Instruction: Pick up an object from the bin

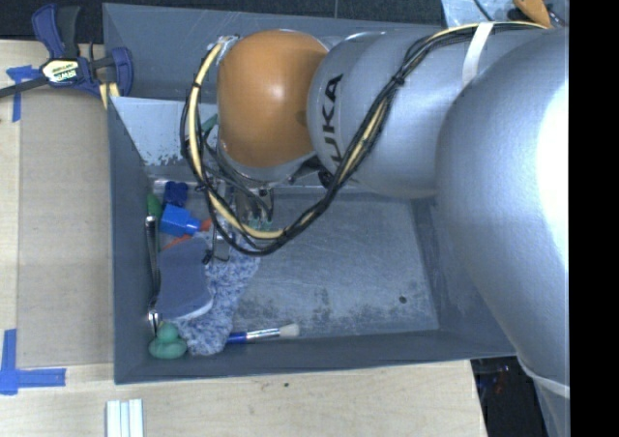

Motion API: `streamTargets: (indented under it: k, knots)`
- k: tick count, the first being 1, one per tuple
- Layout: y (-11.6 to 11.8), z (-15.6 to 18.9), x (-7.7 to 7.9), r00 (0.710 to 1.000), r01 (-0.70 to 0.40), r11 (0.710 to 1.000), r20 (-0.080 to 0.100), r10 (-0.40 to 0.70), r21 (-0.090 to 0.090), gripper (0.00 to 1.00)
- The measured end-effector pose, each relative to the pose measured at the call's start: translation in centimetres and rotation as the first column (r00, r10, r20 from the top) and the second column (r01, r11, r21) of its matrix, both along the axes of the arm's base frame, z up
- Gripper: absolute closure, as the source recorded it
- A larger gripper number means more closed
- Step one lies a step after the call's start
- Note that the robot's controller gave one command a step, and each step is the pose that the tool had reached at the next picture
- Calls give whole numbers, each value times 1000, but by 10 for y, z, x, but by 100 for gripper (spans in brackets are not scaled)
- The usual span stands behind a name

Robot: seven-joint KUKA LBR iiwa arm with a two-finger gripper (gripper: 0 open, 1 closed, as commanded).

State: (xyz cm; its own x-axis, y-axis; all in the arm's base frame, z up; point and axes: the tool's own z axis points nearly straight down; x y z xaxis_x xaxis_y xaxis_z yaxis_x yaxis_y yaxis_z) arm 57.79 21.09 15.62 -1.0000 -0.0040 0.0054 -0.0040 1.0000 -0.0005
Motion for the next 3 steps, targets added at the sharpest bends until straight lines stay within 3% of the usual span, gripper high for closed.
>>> streamTargets:
  k: [1,2,3]
  knots:
    - [-1,5,2,1000,5,1000,8,-5,2,0]
    - [-42,-83,-5,999,40,999,9,-40,4,0]
    - [-39,-83,-9,993,114,994,19,-114,6,0]
